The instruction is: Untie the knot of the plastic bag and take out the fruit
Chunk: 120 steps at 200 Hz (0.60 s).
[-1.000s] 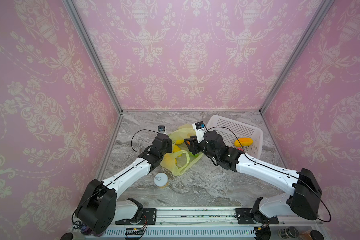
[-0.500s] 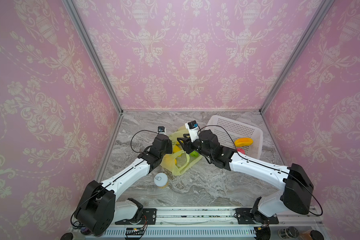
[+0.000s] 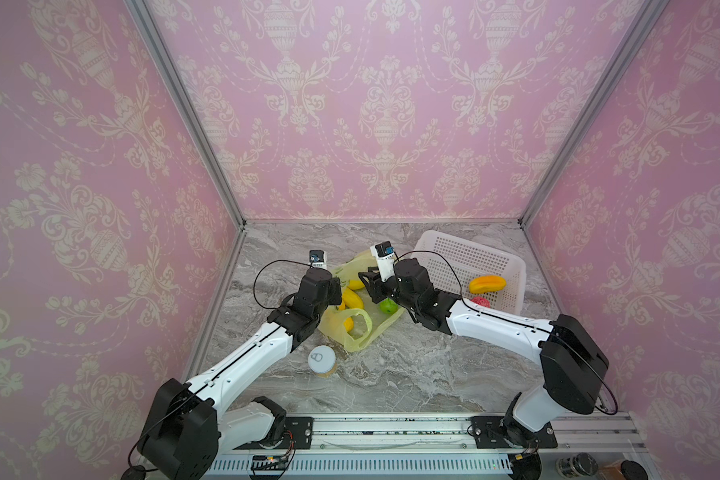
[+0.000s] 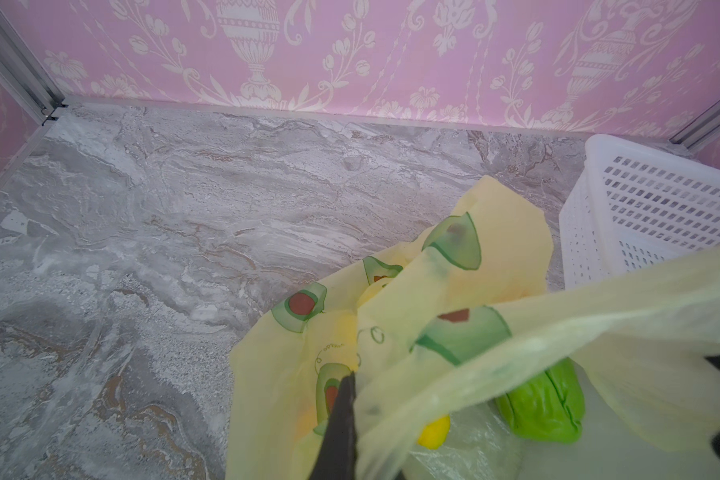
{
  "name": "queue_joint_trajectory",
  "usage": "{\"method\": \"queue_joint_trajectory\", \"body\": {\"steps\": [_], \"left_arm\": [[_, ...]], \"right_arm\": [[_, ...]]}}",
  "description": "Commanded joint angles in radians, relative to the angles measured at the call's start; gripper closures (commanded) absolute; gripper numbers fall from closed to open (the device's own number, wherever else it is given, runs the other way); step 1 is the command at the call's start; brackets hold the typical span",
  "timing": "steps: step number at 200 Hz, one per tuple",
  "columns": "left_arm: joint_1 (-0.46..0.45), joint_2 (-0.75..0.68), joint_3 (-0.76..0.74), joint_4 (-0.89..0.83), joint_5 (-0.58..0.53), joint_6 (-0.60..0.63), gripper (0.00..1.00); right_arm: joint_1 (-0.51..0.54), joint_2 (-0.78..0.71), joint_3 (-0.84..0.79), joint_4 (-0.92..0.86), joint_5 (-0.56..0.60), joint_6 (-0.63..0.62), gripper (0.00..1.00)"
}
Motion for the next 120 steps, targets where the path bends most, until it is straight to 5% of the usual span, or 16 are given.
{"method": "queue_joint_trajectory", "body": {"steps": [1,38,81,120], "left_arm": [[0.01,-0.007,-0.009,-0.014,-0.035,0.008,1.0],[0.012,-0.022,-0.007,-0.026,-0.05,0.01,1.0],[0.012,-0.039,-0.011,-0.025,-0.032,0.002,1.0],[0.012,-0.038,-0.007,-0.026,-0.034,0.01,1.0]], "right_arm": [[0.012,-0.066,-0.022,-0.008,0.01,-0.003,0.62],[0.069,-0.282,-0.149,-0.091,-0.039,-0.177,0.48],[0.073,-0.333,-0.23,-0.296,-0.15,-0.415,0.55],[0.073,-0.22,-0.142,-0.445,-0.252,-0.458,0.63]]}}
